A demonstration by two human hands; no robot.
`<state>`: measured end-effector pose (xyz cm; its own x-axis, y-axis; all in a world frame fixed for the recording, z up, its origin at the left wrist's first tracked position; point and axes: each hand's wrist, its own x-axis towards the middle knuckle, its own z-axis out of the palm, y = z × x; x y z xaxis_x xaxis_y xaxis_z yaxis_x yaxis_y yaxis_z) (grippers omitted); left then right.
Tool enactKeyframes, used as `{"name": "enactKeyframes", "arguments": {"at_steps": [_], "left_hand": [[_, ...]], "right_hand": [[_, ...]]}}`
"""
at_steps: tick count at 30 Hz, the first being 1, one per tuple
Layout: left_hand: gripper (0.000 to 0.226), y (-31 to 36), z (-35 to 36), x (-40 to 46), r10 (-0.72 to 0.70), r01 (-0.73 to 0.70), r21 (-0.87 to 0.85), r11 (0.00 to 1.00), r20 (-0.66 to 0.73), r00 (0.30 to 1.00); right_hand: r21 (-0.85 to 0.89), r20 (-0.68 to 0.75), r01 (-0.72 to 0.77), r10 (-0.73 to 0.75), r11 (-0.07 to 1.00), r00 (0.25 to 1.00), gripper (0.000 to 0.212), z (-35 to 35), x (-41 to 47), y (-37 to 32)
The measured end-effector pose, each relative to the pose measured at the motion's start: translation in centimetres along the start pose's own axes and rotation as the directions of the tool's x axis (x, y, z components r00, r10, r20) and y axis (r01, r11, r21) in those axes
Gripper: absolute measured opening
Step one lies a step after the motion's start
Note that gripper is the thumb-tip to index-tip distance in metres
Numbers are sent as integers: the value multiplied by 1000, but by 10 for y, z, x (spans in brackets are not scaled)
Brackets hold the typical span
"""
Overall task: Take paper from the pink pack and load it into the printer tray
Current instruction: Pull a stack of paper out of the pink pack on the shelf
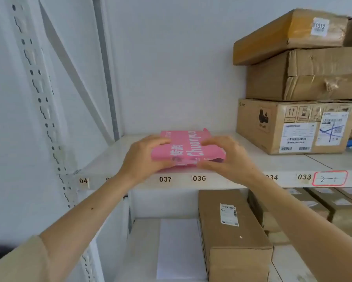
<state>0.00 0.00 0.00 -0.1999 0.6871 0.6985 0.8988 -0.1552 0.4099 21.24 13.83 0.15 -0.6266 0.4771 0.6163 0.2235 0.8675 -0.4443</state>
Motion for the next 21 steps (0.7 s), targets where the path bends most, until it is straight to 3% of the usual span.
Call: {"name": "enactKeyframes", "arguments": {"at_steps": [3, 8, 14, 21], "left_hand": [[76, -12, 14, 9, -4, -9, 111, 994, 123, 992], [80, -25, 29, 20, -72, 50, 124, 991, 178, 981], [68, -39, 33, 21, -50, 46, 26, 999, 182, 982], [40, -50, 29, 26, -28, 38, -67, 997, 139, 990]], "right_hand": [[-190, 84, 78, -64, 979, 994, 57, 12, 14, 19], [-233, 148, 161, -129, 959, 981, 50, 27, 34, 38], [-133, 46, 255, -251, 958, 967, 25, 40, 38, 46], [-103, -55, 267, -274, 958, 960, 21, 44, 42, 44]]}}
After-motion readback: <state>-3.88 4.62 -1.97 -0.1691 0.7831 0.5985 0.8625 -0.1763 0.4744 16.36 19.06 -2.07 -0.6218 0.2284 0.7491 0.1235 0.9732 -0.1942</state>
